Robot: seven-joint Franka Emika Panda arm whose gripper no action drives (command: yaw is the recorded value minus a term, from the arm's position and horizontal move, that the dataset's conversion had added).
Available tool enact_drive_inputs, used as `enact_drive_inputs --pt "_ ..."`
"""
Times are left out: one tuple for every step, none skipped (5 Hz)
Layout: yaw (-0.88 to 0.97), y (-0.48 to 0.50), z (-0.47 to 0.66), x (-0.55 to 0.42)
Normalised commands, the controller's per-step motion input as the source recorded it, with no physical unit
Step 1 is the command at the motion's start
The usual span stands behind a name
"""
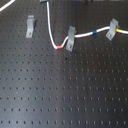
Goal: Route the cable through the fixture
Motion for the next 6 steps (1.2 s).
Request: enact_drive_inputs --pt "-0.11 0.314 0.08 -0.479" --pt "-0.24 0.371 0.19 -0.487" --pt "-0.23 0.324 0.21 -0.401" --pt "-0.32 0.159 0.22 -0.328" --pt "-0.37 -0.008 0.18 -0.25" --pt "-0.41 -0.095 0.2 -0.244"
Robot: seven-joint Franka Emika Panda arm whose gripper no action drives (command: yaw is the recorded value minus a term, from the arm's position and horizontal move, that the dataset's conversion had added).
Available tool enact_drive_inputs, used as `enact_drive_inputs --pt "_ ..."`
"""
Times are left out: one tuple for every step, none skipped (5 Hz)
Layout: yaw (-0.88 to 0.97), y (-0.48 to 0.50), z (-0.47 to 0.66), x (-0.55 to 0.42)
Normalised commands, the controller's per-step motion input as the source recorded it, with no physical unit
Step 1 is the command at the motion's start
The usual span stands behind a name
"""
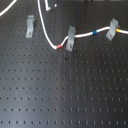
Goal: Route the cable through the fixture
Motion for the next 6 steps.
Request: enact_drive_inputs --pt "-0.41 -0.021 0.28 -0.33" --pt "-0.4 0.006 0.34 -0.366" --pt "-0.36 -0.002 0.39 -0.385" --pt "-0.34 -0.034 0.4 -0.377" --pt "0.13 0.018 0.0 0.005" --pt "0.0 -0.09 0.38 -0.115"
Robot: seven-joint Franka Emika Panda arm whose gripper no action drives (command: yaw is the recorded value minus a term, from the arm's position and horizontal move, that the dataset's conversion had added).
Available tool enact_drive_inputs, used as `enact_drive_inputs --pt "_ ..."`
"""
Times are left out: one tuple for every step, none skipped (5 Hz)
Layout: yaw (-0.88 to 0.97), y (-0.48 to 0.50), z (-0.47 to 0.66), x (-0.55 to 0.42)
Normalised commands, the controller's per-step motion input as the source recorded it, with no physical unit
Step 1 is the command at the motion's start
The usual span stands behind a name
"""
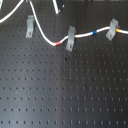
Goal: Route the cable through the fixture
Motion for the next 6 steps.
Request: enact_drive_inputs --pt "0.0 -0.093 0.41 -0.173" --pt "0.0 -0.005 0.34 -0.308" --pt "0.0 0.042 0.26 -0.389" --pt "0.0 -0.039 0.18 -0.246" --pt "0.0 -0.082 0.27 -0.082" --pt "0.0 -0.096 0.37 -0.099"
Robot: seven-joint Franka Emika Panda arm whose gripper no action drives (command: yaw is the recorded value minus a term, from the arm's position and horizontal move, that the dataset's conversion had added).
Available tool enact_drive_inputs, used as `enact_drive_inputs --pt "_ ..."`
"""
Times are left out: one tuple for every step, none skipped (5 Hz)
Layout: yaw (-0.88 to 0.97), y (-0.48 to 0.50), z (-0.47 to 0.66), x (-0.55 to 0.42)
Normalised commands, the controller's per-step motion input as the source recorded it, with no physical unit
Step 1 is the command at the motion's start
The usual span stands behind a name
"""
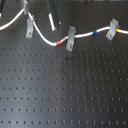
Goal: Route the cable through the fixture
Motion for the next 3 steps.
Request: enact_drive_inputs --pt "0.0 -0.074 0.37 -0.281" --pt "0.0 -0.02 0.32 -0.302" --pt "0.03 -0.031 0.31 -0.305"
